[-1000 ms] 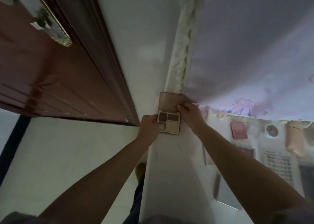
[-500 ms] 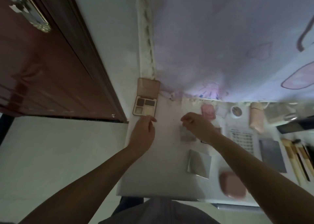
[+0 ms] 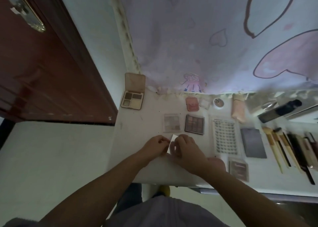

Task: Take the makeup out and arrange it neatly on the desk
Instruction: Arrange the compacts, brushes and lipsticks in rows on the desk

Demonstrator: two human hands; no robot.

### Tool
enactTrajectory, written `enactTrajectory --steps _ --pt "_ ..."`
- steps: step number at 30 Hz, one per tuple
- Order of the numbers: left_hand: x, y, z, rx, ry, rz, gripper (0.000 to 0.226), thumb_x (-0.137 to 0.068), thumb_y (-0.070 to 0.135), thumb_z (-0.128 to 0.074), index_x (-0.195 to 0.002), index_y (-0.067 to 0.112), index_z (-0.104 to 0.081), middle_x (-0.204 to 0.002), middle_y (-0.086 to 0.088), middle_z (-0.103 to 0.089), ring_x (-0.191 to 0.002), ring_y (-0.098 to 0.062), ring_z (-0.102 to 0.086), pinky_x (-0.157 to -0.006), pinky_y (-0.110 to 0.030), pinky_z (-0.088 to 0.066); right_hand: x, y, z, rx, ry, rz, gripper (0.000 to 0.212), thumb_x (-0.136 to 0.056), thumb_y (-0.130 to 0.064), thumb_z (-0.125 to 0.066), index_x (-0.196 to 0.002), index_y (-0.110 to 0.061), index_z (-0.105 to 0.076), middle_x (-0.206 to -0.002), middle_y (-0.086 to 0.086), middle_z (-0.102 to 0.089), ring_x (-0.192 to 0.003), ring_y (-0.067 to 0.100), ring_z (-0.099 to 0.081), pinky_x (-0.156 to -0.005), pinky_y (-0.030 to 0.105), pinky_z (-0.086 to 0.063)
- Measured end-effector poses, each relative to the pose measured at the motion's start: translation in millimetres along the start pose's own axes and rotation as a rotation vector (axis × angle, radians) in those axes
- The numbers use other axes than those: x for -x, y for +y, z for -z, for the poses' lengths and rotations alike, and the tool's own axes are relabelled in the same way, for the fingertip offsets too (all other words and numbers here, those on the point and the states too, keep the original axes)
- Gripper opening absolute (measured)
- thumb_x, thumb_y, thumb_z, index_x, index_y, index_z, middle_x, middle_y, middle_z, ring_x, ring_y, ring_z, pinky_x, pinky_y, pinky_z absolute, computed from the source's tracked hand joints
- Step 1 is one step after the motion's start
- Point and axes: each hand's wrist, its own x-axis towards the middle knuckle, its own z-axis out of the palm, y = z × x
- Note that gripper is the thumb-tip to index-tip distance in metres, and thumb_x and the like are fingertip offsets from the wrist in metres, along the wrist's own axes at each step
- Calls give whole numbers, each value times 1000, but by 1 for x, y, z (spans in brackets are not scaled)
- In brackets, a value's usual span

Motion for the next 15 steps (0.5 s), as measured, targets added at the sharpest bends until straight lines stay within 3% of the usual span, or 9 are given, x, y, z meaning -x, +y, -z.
enactTrajectory --steps 2,5,11,15 --pt "7 2 15 304 -147 37 31 -96 30 -50 -116 10 -62 -115 -15 -63 -101 -23 -61 -95 -41 -51 -2 -10 17 -193 23 -2 34 -79 -36 -69 -100 -24 -45 -106 -6 -45 -92 11 -43 -74 11 -38" --pt "22 12 29 758 -399 56 51 -94 47 -40 -129 13 -55 -128 -16 -58 -114 -29 -57 -98 -43 -49 -6 -31 41 -347 69 113 39 -75 -34 -74 -101 -28 -46 -106 -7 -49 -90 6 -49 -71 6 -40" --pt "33 34 39 858 -318 -22 53 -95 48 -36 -132 13 -51 -132 -16 -56 -117 -30 -56 -94 -44 -51 -23 -61 72 -327 109 188 38 -75 -39 -73 -98 -25 -46 -105 -6 -48 -90 11 -50 -72 15 -43" --pt "36 35 50 880 -292 -69 54 -96 48 -35 -133 12 -51 -132 -15 -56 -113 -28 -57 -91 -42 -53 -33 -73 85 -352 95 218 39 -74 -35 -76 -99 -22 -49 -103 -7 -50 -85 7 -54 -67 9 -45"
